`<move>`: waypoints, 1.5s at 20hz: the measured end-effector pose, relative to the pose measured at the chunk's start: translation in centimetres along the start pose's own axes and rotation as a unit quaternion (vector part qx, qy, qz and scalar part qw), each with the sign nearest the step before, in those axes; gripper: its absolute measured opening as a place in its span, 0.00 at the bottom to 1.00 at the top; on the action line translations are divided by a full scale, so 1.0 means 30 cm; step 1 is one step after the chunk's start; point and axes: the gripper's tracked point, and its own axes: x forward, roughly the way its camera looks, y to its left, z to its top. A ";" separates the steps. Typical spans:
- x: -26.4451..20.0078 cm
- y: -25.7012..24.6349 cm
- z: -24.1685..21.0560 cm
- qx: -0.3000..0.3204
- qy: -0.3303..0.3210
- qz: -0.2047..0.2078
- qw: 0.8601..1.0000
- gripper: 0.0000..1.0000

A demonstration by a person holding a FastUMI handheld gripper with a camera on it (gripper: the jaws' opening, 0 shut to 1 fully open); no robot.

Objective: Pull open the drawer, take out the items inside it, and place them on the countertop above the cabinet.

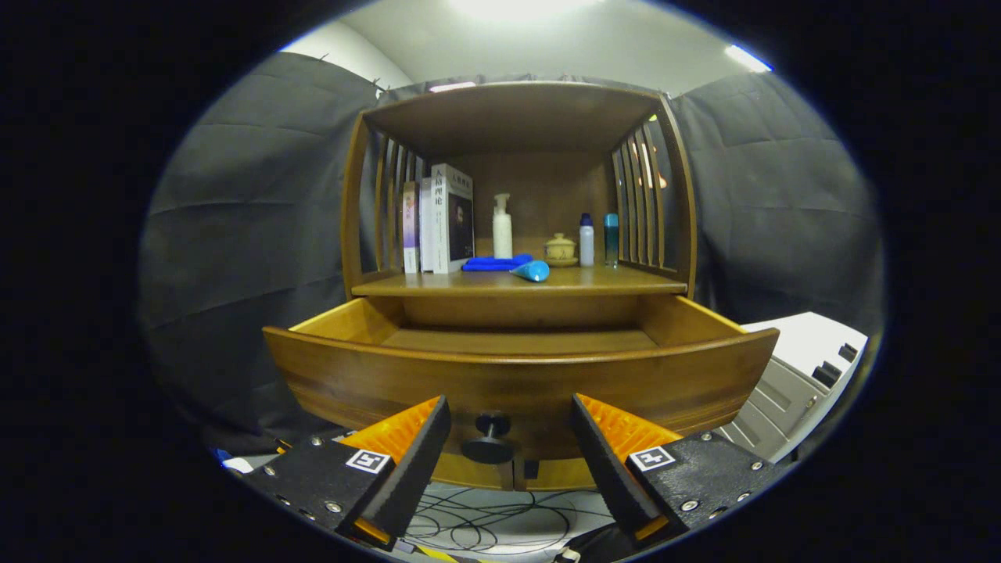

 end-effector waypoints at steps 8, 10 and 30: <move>0.095 -0.029 -0.001 0.022 0.006 -0.026 0.999 0.92; 0.115 -0.017 0.016 0.024 0.000 -0.024 0.999 0.92; 0.467 -0.061 0.078 0.006 -0.005 -0.013 1.000 0.92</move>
